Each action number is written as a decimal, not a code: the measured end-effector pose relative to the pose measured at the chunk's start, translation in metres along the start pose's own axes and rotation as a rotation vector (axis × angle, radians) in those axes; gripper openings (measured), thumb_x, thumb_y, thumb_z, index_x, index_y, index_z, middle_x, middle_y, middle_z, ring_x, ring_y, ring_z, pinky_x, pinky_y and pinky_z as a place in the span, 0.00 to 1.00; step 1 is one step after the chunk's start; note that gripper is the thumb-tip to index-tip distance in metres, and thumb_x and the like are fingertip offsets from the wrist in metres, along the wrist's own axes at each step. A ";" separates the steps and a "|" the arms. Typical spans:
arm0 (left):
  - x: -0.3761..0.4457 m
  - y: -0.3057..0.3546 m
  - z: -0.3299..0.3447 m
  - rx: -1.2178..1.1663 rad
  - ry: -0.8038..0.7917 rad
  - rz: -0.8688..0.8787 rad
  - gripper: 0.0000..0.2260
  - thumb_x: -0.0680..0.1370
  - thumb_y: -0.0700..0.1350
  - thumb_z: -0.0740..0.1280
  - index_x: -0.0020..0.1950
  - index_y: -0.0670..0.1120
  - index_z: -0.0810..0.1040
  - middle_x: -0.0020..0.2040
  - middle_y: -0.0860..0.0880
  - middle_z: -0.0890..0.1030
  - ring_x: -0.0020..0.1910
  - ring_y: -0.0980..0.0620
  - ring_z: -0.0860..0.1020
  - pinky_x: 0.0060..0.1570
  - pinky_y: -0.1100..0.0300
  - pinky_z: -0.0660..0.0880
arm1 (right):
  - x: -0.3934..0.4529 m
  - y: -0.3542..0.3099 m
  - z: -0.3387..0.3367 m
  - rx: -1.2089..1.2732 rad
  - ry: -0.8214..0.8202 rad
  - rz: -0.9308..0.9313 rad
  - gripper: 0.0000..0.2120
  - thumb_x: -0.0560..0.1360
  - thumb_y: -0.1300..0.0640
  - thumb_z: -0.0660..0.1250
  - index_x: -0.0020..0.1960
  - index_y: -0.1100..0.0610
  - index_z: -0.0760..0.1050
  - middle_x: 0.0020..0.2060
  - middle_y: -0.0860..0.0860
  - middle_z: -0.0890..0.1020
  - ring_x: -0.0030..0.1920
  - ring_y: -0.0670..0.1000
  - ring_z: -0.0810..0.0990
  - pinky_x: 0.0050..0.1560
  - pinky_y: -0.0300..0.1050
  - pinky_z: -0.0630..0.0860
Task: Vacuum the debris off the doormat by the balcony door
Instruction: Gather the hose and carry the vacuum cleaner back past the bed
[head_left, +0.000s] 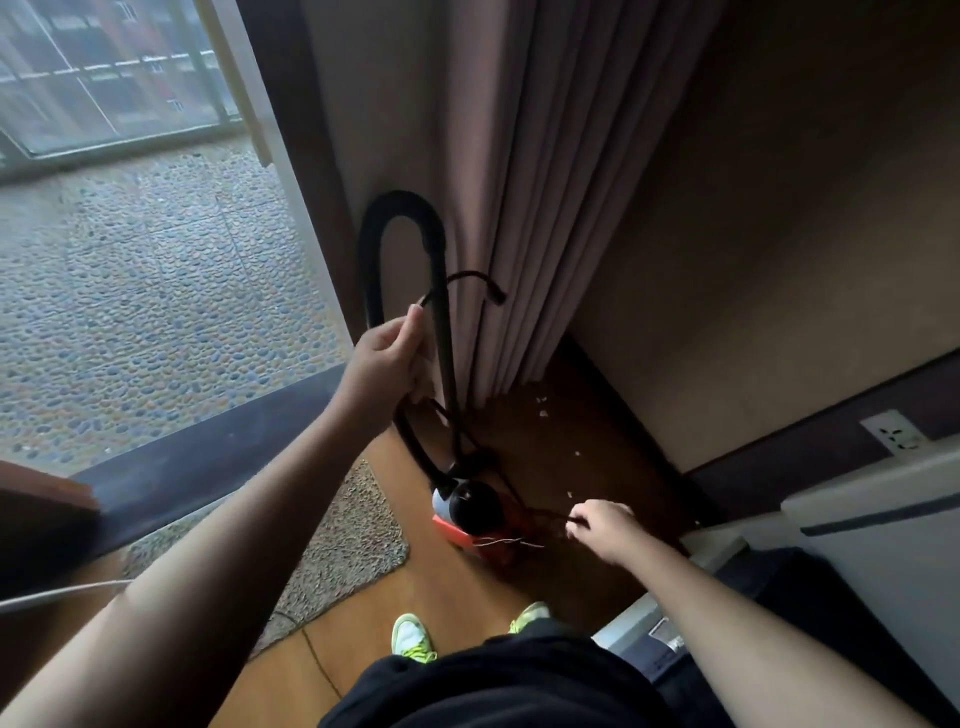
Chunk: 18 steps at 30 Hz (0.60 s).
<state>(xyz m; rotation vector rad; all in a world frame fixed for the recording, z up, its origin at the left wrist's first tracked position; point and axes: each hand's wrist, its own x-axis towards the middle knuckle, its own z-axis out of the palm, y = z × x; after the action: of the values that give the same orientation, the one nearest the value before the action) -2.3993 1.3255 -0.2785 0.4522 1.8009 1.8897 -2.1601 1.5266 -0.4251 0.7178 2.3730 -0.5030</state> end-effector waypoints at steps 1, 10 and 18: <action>0.002 -0.001 -0.008 -0.028 0.028 -0.001 0.23 0.84 0.52 0.57 0.29 0.51 0.72 0.24 0.50 0.65 0.21 0.52 0.65 0.24 0.61 0.64 | 0.001 0.012 0.000 -0.026 0.006 0.050 0.15 0.80 0.47 0.57 0.60 0.51 0.76 0.58 0.51 0.80 0.61 0.54 0.77 0.57 0.44 0.69; 0.011 -0.012 -0.077 0.049 0.115 0.030 0.18 0.83 0.52 0.60 0.33 0.49 0.74 0.23 0.56 0.65 0.22 0.58 0.61 0.23 0.66 0.58 | 0.023 0.051 -0.041 0.225 0.291 0.199 0.14 0.82 0.51 0.56 0.58 0.59 0.73 0.50 0.57 0.80 0.43 0.52 0.75 0.37 0.43 0.70; 0.004 -0.042 -0.098 0.691 0.058 0.041 0.11 0.82 0.49 0.60 0.45 0.52 0.80 0.25 0.57 0.69 0.25 0.58 0.67 0.30 0.59 0.64 | 0.036 0.006 -0.083 0.380 0.410 0.100 0.11 0.81 0.51 0.59 0.57 0.56 0.73 0.47 0.53 0.79 0.42 0.50 0.76 0.35 0.41 0.69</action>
<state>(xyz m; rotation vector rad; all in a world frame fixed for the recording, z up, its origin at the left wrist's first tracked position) -2.4510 1.2469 -0.3278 0.6694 2.4768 1.2618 -2.2168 1.5866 -0.3872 1.2018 2.6254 -0.8450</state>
